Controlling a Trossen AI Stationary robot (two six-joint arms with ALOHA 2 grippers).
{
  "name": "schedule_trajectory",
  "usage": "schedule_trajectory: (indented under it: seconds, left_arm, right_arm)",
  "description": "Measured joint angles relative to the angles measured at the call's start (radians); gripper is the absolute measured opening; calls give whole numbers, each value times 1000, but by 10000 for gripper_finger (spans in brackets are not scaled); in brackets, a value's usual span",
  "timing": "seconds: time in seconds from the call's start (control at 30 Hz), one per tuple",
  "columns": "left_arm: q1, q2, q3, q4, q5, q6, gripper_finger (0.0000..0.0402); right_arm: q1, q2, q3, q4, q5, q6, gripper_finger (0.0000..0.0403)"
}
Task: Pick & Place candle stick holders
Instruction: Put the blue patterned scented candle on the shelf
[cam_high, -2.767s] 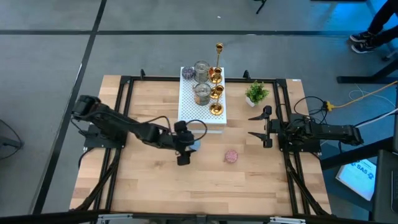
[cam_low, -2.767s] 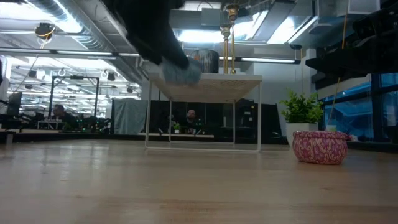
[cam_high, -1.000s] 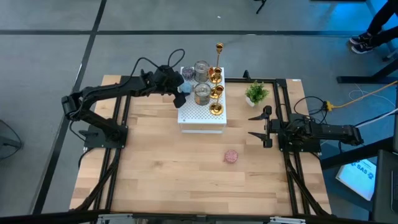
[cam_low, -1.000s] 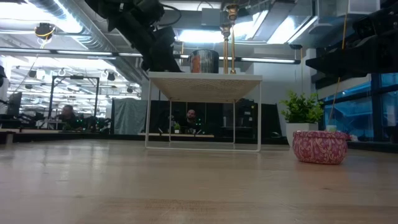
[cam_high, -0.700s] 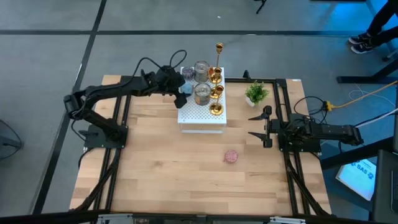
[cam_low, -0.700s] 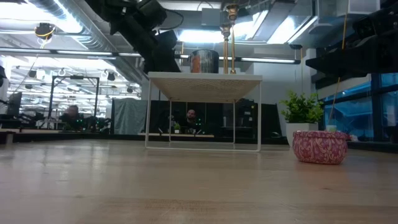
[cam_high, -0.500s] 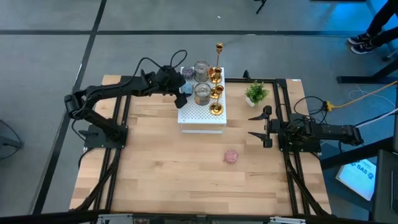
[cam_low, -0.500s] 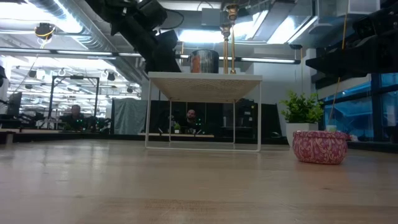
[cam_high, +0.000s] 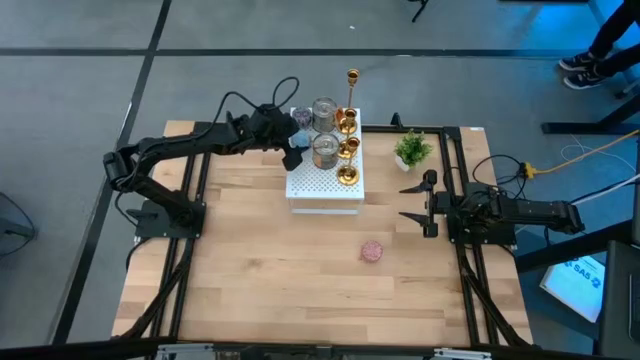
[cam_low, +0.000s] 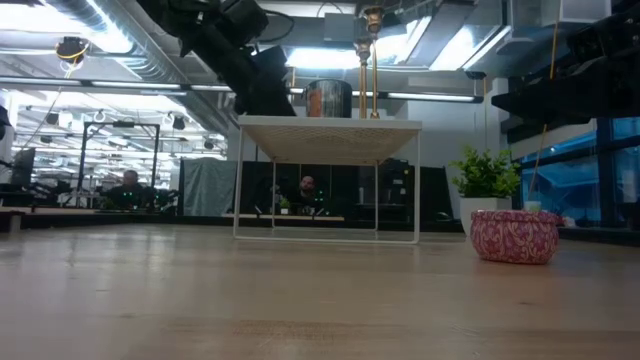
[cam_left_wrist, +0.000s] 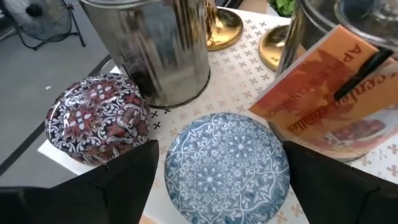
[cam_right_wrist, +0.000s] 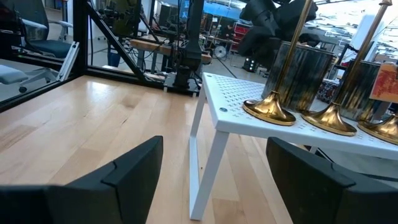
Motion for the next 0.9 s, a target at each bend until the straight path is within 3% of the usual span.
schedule_trajectory:
  seconds: [0.47,0.67,0.9]
  left_arm:
    - [-2,0,0,28,-16,-10,396]
    - [-2,0,0,21,-129,-30,397]
    - [-3,-1,0,21,-106,-27,397]
  right_arm:
    - [0,0,0,0,0,0,291]
    - [0,0,0,0,0,0,291]
    - [0,0,0,0,0,0,291]
